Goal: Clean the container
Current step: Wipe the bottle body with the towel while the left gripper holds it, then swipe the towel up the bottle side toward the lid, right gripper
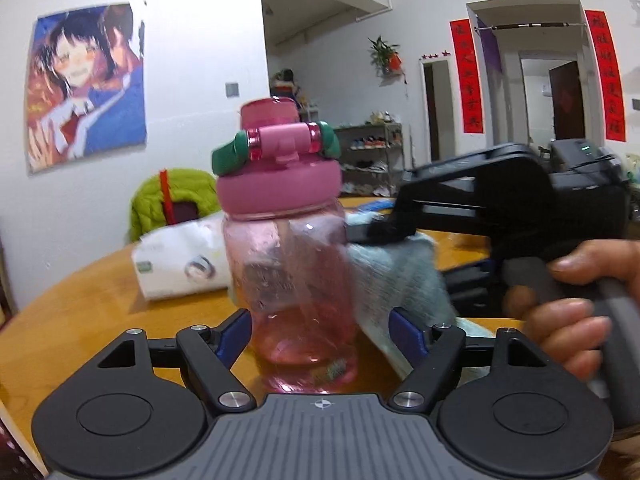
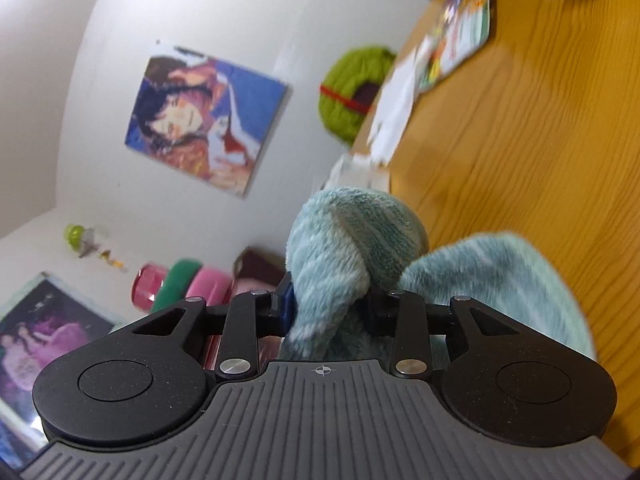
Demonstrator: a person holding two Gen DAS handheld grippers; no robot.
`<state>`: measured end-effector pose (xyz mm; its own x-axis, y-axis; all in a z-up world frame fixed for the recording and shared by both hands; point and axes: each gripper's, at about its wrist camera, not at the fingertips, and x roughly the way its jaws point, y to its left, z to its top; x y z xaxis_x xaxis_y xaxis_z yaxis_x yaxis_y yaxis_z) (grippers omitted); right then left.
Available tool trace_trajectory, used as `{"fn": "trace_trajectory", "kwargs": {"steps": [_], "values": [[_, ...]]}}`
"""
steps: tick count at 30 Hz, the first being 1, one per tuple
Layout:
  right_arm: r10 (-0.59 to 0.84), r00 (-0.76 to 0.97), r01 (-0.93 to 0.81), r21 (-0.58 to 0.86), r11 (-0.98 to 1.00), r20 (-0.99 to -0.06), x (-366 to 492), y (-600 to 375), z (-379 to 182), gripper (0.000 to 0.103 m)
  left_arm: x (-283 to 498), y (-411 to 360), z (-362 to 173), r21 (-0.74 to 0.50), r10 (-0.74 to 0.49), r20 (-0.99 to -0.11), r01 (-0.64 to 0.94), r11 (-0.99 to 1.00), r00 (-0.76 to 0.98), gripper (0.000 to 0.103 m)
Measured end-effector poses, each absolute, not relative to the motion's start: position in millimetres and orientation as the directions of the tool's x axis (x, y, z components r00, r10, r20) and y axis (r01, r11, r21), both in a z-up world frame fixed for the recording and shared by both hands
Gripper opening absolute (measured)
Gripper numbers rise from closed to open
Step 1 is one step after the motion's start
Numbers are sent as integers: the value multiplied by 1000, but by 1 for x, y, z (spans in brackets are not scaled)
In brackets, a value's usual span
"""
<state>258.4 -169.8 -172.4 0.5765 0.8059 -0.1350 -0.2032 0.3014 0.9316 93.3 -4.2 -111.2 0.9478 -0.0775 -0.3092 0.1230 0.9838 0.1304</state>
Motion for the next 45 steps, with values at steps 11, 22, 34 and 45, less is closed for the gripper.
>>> {"fn": "trace_trajectory", "kwargs": {"steps": [11,22,34,45], "values": [[840,487,-223,896,385,-240,246,-167,-162,38,103,10,-113,133,-64,-317,111,985,946,71],[788,613,-335,921,200,51,230,-192,-153,38,103,13,-112,125,-67,-314,111,986,947,67],[843,521,-149,958,243,-133,246,-175,-177,39,103,9,-113,133,-83,-312,130,982,946,67],[826,564,-308,926,219,-7,238,-180,-159,39,105,23,-105,129,-85,-317,132,983,945,67]]}}
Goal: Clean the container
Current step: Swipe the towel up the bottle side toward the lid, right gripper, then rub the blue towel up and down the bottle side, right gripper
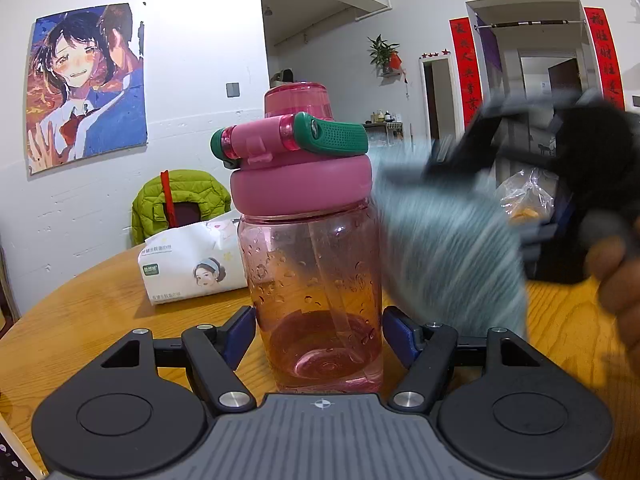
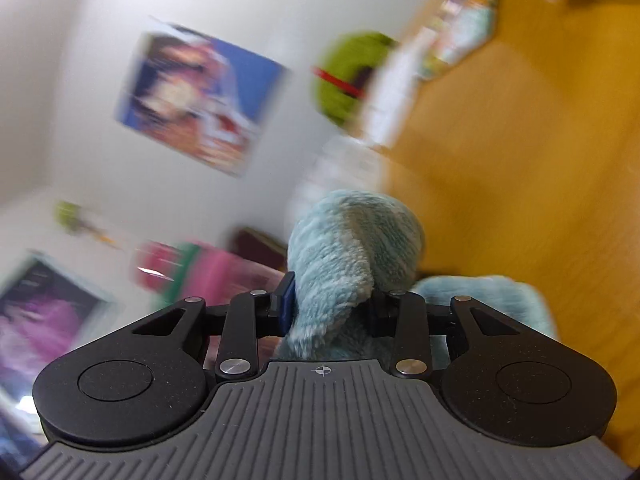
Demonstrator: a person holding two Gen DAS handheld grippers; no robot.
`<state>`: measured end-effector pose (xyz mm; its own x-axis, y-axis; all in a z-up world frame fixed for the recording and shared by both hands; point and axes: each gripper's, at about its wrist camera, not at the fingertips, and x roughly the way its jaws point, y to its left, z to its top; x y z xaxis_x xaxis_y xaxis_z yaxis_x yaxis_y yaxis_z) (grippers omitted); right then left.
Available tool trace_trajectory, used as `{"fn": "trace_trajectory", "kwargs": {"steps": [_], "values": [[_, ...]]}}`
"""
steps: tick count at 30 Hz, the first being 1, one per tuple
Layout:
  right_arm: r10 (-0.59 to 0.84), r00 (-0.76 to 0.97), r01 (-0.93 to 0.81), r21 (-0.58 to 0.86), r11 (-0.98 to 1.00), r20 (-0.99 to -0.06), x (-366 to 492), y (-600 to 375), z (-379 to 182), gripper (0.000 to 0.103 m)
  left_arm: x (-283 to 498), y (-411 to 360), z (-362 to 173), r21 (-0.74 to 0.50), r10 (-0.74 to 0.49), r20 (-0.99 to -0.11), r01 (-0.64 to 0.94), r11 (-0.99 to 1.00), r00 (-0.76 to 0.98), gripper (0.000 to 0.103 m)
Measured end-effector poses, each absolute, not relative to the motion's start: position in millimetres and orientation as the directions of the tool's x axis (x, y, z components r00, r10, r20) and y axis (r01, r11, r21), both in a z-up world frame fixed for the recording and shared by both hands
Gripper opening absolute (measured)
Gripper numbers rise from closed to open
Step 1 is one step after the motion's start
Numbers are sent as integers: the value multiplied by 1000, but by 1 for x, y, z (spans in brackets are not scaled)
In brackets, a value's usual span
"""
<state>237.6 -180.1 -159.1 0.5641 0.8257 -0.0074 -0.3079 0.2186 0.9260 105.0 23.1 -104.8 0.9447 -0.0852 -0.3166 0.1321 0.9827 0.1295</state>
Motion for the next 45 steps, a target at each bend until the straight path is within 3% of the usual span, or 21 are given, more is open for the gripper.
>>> {"fn": "trace_trajectory", "kwargs": {"steps": [2,4,11,14,15,16,20,23,26,31,35,40,43,45], "values": [[830,547,-356,927,117,105,235,-185,-156,39,107,24,-104,130,-85,-317,132,983,945,67],[848,521,-330,940,90,102,239,-182,-161,39,109,25,-103,131,-84,-317,132,983,945,67],[809,511,-129,904,407,-291,255,-163,-177,39,116,27,-103,132,-81,-318,129,983,945,67],[783,520,-143,868,475,-342,254,-161,-176,39,116,27,-102,124,-66,-320,111,986,945,71],[780,525,-152,863,481,-342,253,-161,-175,39,113,26,-101,113,-61,-319,101,988,946,79],[776,537,-163,861,481,-332,252,-161,-173,39,110,24,-101,98,-56,-319,92,991,946,80],[751,619,-221,867,446,-229,248,-167,-166,39,103,19,-101,37,-62,-346,80,996,936,80],[725,663,-230,870,437,-189,247,-172,-163,40,103,10,-106,65,-57,-373,87,994,926,77],[749,634,-230,878,419,-192,250,-170,-164,40,101,2,-109,117,-45,-360,93,989,932,76],[769,596,-291,830,475,-231,237,-160,-149,39,112,15,-107,69,-54,-348,83,994,936,77],[786,568,-311,820,480,-245,229,-162,-140,40,119,24,-109,66,-35,-341,61,996,940,68],[757,568,-288,784,550,-323,229,-157,-142,40,111,16,-111,94,-29,-334,64,994,942,67],[755,574,-280,791,543,-315,229,-159,-143,38,110,17,-111,84,-43,-334,75,994,942,67],[777,587,-300,830,471,-229,227,-166,-141,38,109,16,-111,86,-50,-332,83,993,942,67]]}}
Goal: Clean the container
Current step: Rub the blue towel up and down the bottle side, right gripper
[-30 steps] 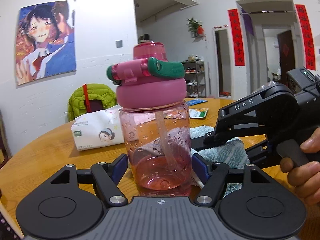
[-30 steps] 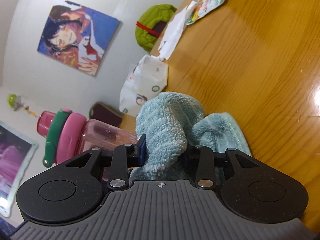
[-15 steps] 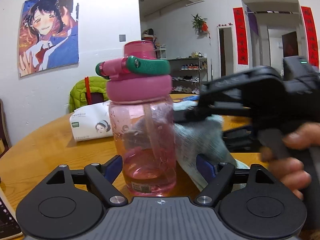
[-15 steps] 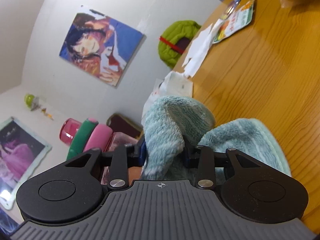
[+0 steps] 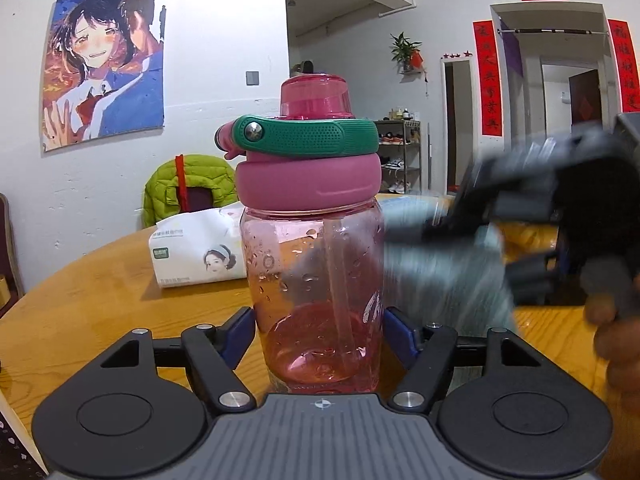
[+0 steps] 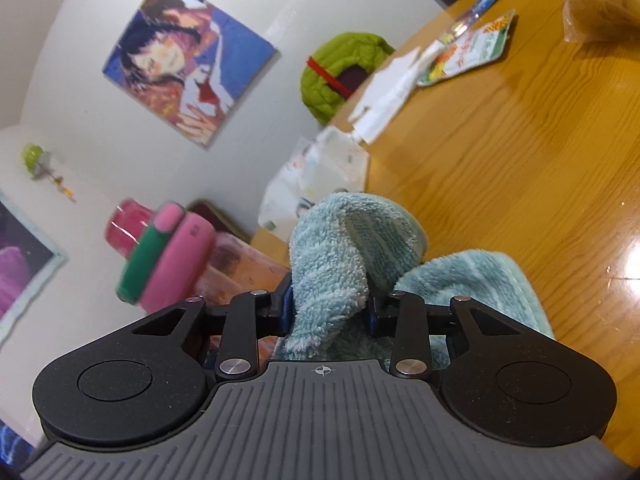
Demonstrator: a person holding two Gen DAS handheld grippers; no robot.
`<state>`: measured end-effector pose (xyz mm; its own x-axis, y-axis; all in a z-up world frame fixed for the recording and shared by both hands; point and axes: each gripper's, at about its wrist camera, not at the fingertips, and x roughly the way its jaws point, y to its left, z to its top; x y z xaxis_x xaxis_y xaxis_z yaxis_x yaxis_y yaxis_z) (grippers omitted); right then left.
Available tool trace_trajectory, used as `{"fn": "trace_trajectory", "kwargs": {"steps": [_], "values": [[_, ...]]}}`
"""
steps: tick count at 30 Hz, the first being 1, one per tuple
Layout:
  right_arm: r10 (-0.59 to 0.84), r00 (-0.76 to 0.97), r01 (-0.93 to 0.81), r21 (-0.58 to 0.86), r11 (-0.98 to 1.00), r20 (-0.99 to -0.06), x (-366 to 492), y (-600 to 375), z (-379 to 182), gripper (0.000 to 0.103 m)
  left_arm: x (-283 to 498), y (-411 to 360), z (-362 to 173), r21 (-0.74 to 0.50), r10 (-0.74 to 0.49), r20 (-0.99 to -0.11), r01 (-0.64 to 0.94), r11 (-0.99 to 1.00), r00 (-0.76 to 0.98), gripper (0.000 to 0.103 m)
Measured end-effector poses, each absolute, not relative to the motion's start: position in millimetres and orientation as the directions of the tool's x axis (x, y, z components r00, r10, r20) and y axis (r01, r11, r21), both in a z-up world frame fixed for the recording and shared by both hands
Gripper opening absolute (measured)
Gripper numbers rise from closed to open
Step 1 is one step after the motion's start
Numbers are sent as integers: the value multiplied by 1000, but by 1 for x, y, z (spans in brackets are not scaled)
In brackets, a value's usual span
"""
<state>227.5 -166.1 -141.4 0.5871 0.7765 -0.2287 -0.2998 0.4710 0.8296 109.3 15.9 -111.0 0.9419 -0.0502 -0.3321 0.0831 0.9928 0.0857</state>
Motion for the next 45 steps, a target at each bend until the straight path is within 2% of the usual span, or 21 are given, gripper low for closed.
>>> {"fn": "trace_trajectory", "kwargs": {"steps": [4,6,8,13,14,16,18,20,23,24,25,27,31,33,35,38,45], "values": [[824,560,-357,923,142,89,226,-189,-146,38,108,14,-112,93,-58,-332,94,991,942,67],[838,533,-328,942,72,122,230,-190,-154,38,108,14,-112,93,-59,-331,95,991,942,67],[853,515,-277,958,70,87,235,-184,-163,38,108,14,-112,92,-60,-331,95,991,942,67],[827,510,-124,931,344,-237,245,-171,-177,38,107,16,-112,92,-61,-328,96,991,943,67],[817,504,-102,920,378,-280,246,-169,-180,38,103,14,-110,89,-61,-331,96,991,942,67],[805,502,-92,905,414,-317,248,-166,-181,38,107,15,-112,93,-60,-330,95,991,942,67],[805,503,-107,902,419,-315,247,-166,-178,38,104,14,-110,91,-60,-331,96,991,942,67],[826,526,-173,925,338,-203,244,-172,-171,38,104,14,-110,90,-61,-331,96,991,942,67],[849,517,-295,953,64,103,238,-190,-161,38,105,14,-111,94,-59,-331,95,991,942,67],[849,504,-316,949,8,161,236,-193,-160,38,105,14,-111,95,-58,-331,95,991,942,68],[850,496,-320,947,-10,177,235,-194,-159,38,106,14,-111,94,-58,-331,95,991,942,68],[861,496,-280,959,40,109,236,-188,-163,38,105,14,-112,93,-59,-331,95,991,942,68],[845,493,-88,954,286,-208,248,-175,-181,40,105,13,-112,96,-57,-331,94,991,942,68],[825,475,-36,930,366,-306,252,-171,-187,38,105,13,-112,95,-58,-332,94,991,942,68],[807,487,-63,908,414,-334,250,-168,-181,40,105,13,-111,94,-58,-333,94,991,941,68],[765,526,-131,853,505,-372,244,-165,-166,52,104,13,-111,91,-60,-334,95,991,941,68],[714,583,-191,789,584,-387,233,-171,-147,69,102,15,-110,76,-68,-327,98,992,942,81]]}}
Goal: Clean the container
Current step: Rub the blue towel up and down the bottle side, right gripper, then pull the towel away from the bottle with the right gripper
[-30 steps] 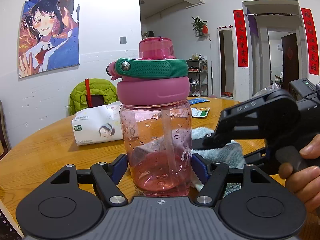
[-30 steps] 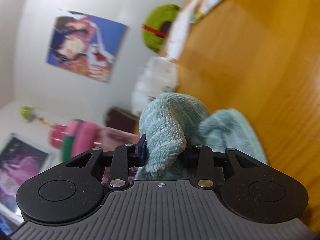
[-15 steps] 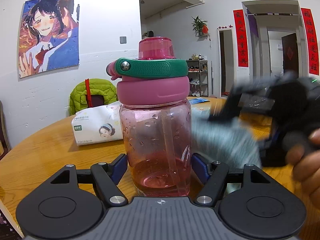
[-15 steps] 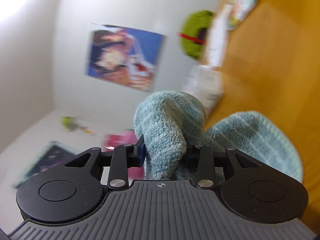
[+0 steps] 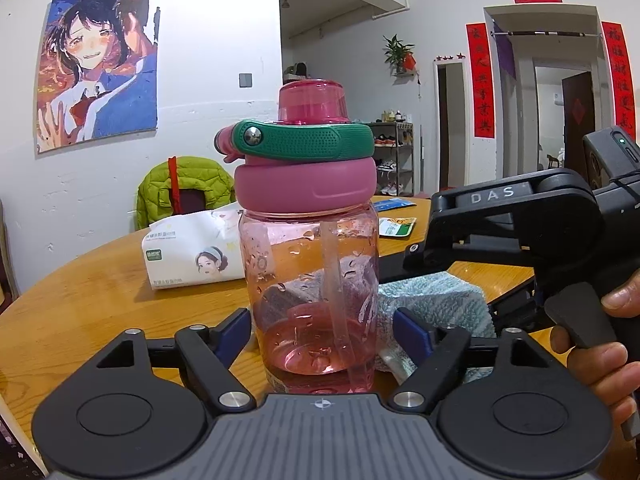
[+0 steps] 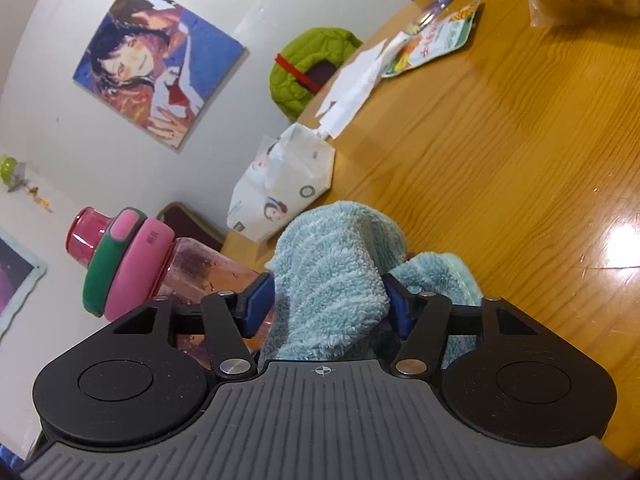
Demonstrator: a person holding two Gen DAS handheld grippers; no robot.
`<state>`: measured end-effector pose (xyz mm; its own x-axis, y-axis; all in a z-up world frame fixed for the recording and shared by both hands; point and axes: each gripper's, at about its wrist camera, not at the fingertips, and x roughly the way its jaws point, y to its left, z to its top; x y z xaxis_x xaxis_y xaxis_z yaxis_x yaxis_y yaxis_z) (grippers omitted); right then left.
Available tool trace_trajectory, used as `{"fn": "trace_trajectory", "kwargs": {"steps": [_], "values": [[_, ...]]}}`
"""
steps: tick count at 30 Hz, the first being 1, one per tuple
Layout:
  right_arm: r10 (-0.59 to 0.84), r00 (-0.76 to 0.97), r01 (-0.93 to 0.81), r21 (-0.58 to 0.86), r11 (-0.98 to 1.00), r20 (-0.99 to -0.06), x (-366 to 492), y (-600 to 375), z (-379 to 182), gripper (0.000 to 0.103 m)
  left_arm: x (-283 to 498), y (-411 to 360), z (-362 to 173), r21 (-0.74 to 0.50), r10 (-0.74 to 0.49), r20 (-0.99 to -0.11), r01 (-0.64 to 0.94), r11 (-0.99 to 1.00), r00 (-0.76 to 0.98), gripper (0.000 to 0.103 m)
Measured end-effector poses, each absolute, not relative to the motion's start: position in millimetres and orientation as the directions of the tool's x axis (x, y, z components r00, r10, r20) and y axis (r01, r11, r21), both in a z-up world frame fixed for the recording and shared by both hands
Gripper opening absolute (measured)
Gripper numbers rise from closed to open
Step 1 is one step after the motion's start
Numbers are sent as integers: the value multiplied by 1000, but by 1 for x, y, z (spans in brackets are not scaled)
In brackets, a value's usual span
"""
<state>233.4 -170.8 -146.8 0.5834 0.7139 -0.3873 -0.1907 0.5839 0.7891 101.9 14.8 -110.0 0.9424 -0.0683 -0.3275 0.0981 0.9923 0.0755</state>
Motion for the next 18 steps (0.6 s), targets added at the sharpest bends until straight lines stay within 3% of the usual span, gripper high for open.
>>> {"fn": "trace_trajectory", "kwargs": {"steps": [11,18], "values": [[682,625,-185,776,603,-381,232,-170,-146,85,99,21,-107,41,-62,-316,79,996,947,88],[579,722,-201,686,699,-378,219,-174,-130,92,93,26,-102,10,-75,-289,82,997,954,95]]}}
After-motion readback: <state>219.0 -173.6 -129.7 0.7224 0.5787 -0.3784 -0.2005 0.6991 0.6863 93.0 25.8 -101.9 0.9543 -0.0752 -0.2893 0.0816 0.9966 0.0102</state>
